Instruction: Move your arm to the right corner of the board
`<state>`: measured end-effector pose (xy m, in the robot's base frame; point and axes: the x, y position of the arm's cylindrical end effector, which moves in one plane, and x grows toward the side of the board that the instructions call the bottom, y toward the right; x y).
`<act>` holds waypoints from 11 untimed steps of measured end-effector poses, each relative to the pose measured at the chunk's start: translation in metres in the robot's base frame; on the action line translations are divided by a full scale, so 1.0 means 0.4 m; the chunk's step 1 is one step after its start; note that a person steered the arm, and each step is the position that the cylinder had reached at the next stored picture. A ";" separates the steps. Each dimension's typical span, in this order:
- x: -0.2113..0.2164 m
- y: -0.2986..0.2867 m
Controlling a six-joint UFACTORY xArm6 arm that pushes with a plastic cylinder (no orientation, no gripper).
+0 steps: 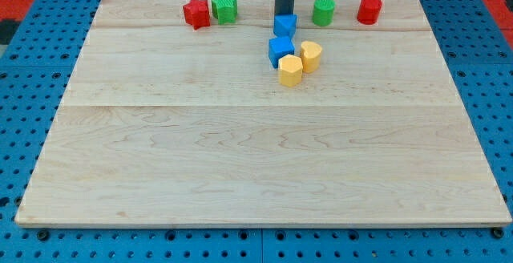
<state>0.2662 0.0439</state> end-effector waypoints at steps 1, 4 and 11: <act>0.105 0.006; 0.115 0.048; -0.177 0.464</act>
